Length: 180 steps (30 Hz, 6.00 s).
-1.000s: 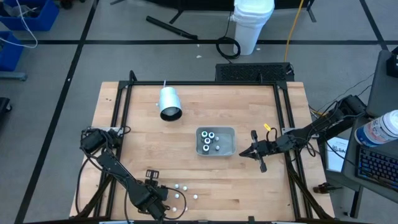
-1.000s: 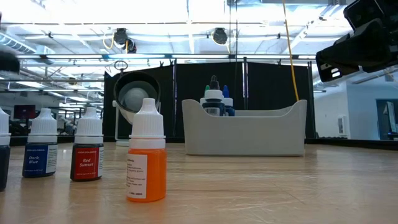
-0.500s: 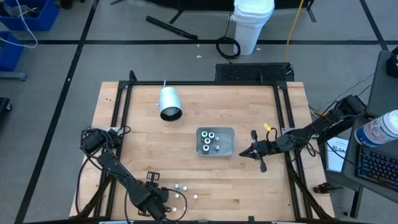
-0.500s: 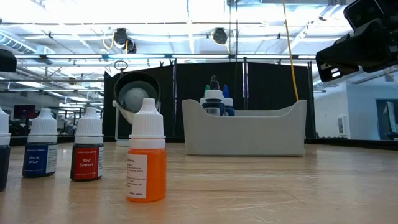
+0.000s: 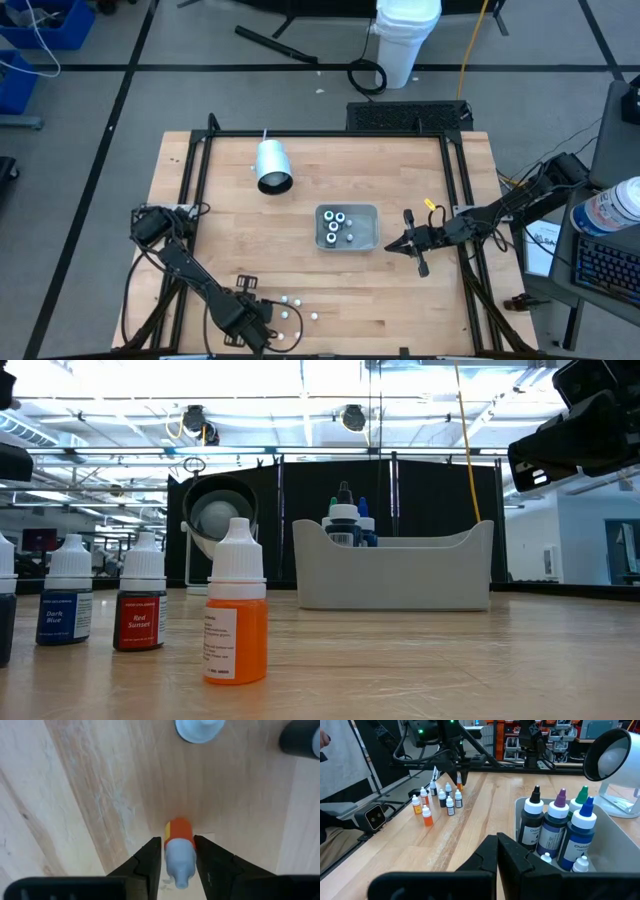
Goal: Pick & Place food coloring
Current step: Put the top left small orange food coloring bottle into the white bin
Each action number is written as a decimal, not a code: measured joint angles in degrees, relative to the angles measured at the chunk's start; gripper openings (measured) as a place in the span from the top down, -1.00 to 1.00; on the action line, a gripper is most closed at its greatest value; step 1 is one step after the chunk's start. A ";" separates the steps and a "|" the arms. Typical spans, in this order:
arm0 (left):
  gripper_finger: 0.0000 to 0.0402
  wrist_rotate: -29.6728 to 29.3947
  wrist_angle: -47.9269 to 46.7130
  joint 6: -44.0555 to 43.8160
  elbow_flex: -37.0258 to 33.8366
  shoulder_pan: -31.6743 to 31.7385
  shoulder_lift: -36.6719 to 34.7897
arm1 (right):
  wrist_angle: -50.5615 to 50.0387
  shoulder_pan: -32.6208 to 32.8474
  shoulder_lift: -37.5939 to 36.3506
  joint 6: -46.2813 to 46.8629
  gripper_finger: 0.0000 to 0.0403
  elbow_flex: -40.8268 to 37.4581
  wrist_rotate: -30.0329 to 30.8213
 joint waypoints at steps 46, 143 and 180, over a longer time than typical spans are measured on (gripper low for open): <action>0.55 -12.68 -11.75 8.79 16.63 7.63 0.00 | -0.04 0.00 0.00 1.03 1.00 -0.02 0.26; 0.56 -13.64 -0.12 68.55 57.42 43.78 27.96 | 3.02 -0.09 1.81 -9.22 0.12 -0.02 18.12; 0.54 -11.13 0.68 70.49 57.51 44.55 30.60 | 1.70 -0.05 1.81 -9.05 0.13 -0.02 17.88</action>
